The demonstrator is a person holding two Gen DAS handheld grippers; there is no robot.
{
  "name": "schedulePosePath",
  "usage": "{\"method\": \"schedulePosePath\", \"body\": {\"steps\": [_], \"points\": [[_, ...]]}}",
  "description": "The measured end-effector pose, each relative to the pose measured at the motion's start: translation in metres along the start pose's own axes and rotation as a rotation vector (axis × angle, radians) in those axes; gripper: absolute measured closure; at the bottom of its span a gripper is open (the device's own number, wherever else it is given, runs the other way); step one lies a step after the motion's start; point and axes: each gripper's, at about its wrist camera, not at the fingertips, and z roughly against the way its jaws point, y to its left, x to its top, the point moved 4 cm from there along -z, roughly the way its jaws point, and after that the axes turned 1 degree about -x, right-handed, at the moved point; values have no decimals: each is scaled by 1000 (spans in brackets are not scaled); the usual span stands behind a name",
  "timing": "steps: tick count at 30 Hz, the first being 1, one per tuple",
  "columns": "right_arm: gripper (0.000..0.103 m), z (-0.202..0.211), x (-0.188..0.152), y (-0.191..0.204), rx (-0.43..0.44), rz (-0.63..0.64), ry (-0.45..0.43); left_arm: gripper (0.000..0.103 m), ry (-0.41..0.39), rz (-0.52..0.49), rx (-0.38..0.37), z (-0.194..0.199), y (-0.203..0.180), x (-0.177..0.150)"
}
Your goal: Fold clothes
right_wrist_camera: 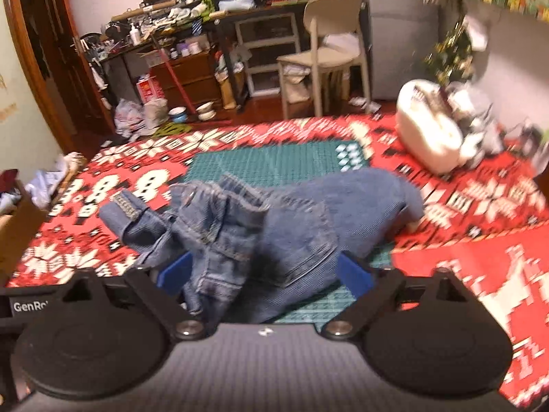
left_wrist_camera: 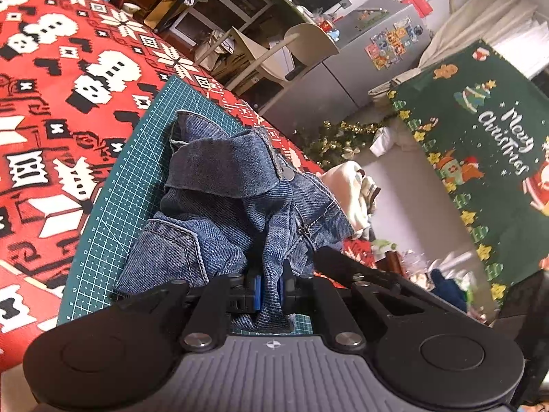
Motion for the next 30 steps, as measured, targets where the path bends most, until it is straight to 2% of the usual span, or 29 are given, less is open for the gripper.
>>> {"method": "schedulePosePath", "body": {"steps": [5,10,12,14,15,16,18,19,21,24,30], "points": [[18,-16,-4,-3,72,-82,52,97,2,56,-16,1,4,0],[18,-20,-3,0,142,-132,37,97,12,67,-26,2,3,-3],[19,-21,-3,2,134,-137,27,97,15,70,-30,3,3,-3],[27,-23,-3,3,127,-142,26,97,21,77,-34,3,2,-5],[38,-24,-3,3,124,-145,29,97,27,81,-40,3,2,-6],[55,-26,-2,3,122,-145,40,97,32,75,-42,2,0,-8],[63,-28,-3,4,106,-135,61,97,40,46,-34,1,-4,-12],[69,-27,-3,6,93,-117,54,97,44,30,-30,0,-6,-13],[75,-25,-4,11,68,-82,39,97,49,-2,-21,-2,-11,-16],[76,-22,-5,16,35,-35,20,97,49,-5,-29,-2,-11,-16],[71,-23,-5,9,59,-59,48,97,49,15,-53,-2,-10,-16]]}}
